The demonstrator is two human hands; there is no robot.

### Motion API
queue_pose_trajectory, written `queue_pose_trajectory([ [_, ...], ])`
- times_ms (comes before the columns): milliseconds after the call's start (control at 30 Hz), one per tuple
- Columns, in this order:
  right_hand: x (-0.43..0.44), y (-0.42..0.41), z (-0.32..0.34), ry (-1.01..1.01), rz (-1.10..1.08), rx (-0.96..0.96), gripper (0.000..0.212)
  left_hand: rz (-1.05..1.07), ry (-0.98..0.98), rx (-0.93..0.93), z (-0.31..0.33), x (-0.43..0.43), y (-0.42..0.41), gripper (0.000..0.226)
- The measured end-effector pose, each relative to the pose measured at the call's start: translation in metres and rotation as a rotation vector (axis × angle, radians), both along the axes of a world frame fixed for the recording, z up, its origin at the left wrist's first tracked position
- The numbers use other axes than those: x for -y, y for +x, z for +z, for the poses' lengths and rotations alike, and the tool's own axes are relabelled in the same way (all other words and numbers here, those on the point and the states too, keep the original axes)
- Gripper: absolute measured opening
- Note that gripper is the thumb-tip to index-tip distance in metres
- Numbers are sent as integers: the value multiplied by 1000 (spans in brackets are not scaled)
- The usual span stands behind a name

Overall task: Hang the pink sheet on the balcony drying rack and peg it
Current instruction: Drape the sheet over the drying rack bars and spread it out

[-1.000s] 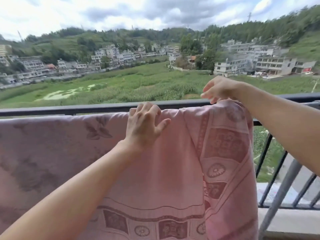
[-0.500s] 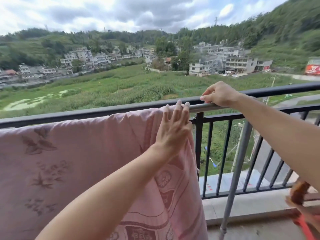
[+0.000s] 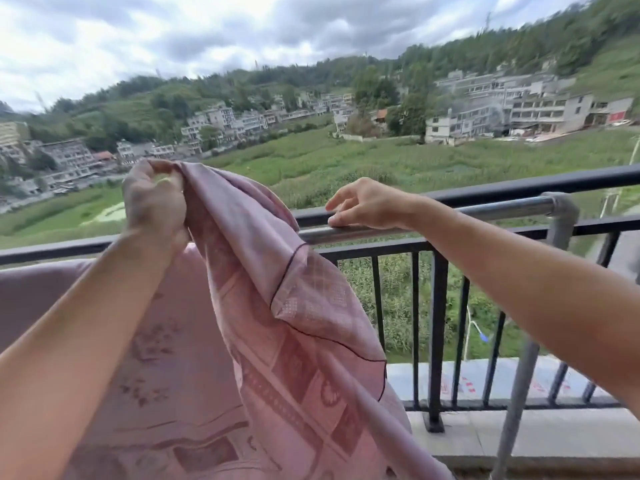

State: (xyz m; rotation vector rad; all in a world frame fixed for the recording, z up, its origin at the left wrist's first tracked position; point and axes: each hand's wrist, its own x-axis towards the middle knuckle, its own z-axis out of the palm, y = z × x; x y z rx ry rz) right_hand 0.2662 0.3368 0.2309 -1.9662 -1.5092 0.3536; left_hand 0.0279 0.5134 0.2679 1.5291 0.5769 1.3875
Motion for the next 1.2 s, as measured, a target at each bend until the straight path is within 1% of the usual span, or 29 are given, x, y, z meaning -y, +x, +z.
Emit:
queue_pose_trajectory([
  [33,-15,-13,2,-32,43,-14,48,-126,-131,-21,5,-13,-12,29],
  [67,-30,-26,4,-62,87,-36,56,-190,-202,-83,9,-24,-24,39],
  [100,-43,-37,5,-92,127,-46,60,-175,-233,-161,12,-26,-34,37],
  [133,-54,-50,6,-112,164,-35,57,-74,-261,-220,12,-33,-44,28],
  [167,-66,-61,5,-112,186,-20,49,60,-246,-255,14,-34,-50,22],
  [233,-85,-84,5,-33,175,-38,29,296,-140,-284,19,-37,-65,15],
  [267,-92,-90,5,19,159,-79,22,394,-51,-338,21,-33,-70,16],
  [333,-106,-97,12,91,140,-200,13,572,130,-544,24,-23,-83,20],
  [367,-112,-98,20,129,133,-255,15,606,222,-605,25,-17,-88,23],
  [400,-116,-99,30,176,125,-292,18,589,297,-620,26,-12,-92,24],
  [467,-123,-102,57,288,97,-299,19,487,401,-600,29,-2,-98,24],
  [500,-125,-103,72,350,86,-286,20,414,433,-612,32,1,-99,28],
  [567,-126,-102,98,463,52,-204,15,313,477,-688,38,-5,-101,43],
  [600,-126,-99,105,491,15,-120,10,292,468,-727,41,-10,-102,48],
  [633,-127,-95,106,474,-39,-3,11,250,423,-745,43,-16,-103,50],
  [667,-129,-93,101,410,-110,134,13,187,343,-745,43,-25,-103,49],
  [700,-131,-91,91,314,-178,260,13,124,245,-725,41,-31,-102,43],
  [767,-133,-92,62,159,-233,403,14,78,57,-654,28,-48,-101,30],
  [800,-127,-95,49,148,-213,432,16,70,-27,-591,21,-57,-104,27],
  [867,-106,-113,27,253,-107,470,14,83,-157,-445,6,-81,-110,19],
  [933,-80,-139,6,398,30,569,12,125,-226,-351,0,-95,-115,14],
  [1033,-64,-177,-19,486,200,780,18,122,-273,-292,0,-96,-113,13],
  [1067,-68,-186,-26,483,226,804,21,114,-282,-283,0,-96,-111,13],
  [1133,-80,-205,-35,404,241,795,32,94,-294,-280,3,-96,-112,11],
  [1200,-97,-224,-45,325,233,831,37,69,-325,-284,4,-101,-117,18],
])
